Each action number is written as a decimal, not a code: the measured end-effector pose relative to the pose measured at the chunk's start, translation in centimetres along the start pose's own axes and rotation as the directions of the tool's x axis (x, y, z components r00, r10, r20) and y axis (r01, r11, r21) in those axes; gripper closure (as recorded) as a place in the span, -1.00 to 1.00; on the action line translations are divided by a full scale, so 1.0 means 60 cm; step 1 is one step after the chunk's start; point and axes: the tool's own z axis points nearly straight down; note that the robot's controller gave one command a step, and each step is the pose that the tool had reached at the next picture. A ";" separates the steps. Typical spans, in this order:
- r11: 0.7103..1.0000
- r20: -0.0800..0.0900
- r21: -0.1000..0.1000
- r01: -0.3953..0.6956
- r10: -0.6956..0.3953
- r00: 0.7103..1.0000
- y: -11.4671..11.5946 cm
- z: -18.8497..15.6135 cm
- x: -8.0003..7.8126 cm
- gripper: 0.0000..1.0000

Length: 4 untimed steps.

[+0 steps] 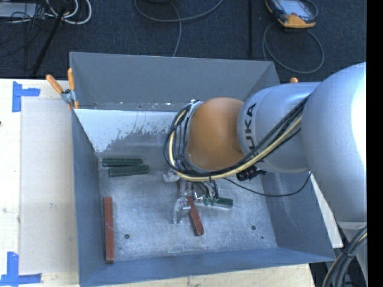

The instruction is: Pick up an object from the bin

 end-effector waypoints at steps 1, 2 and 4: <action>1.000 0.011 -0.006 0.026 -0.026 1.000 -0.054 0.001 -0.009 -1.00; 0.987 0.019 -0.002 0.159 -0.159 0.987 -0.184 -0.002 -0.033 1.00; 0.992 0.002 0.001 0.126 -0.126 0.992 -0.180 -0.193 -0.011 1.00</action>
Offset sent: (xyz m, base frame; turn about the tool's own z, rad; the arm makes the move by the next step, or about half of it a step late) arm 0.0206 -0.1126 -0.0071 -0.1616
